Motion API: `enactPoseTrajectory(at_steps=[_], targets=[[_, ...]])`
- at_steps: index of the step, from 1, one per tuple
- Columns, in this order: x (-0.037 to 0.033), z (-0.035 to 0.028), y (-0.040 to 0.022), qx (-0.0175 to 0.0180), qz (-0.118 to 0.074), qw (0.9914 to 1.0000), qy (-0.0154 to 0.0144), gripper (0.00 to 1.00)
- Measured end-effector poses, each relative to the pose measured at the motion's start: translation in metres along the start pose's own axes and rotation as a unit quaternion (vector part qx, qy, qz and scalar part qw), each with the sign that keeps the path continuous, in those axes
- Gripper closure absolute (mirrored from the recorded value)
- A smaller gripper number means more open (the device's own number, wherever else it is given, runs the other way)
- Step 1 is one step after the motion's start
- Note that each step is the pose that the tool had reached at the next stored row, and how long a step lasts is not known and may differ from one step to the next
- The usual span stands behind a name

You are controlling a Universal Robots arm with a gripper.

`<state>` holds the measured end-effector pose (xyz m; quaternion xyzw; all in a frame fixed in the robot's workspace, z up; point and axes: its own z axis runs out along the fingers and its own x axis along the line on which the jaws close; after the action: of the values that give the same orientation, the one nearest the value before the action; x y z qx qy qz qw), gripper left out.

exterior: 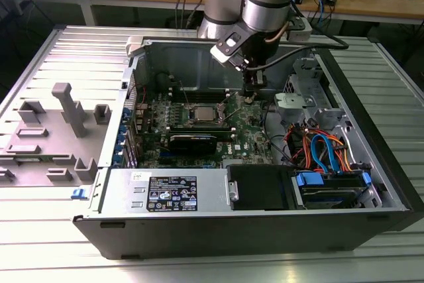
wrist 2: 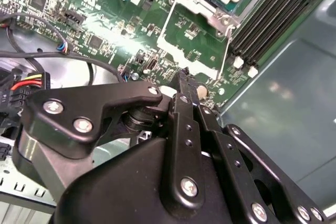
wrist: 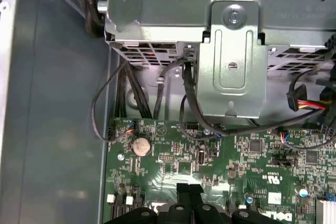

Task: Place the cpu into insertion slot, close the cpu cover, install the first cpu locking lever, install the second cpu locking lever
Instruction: 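Close the cpu cover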

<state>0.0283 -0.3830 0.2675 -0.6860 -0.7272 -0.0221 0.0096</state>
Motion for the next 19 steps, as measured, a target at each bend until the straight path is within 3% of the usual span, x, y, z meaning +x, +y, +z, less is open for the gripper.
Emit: enactPoseTrajectory(at_steps=[4,8,19], targets=[[-0.0005,0.0098,0.006,0.0012,0.0,1.0,0.0001,0.89],[-0.0008,0.0162,0.0058,0.0054,0.0,0.99999,0.0004,0.89],[-0.0006,0.0176,0.0003,0.0063,0.0,0.99998,0.0016,0.89]])
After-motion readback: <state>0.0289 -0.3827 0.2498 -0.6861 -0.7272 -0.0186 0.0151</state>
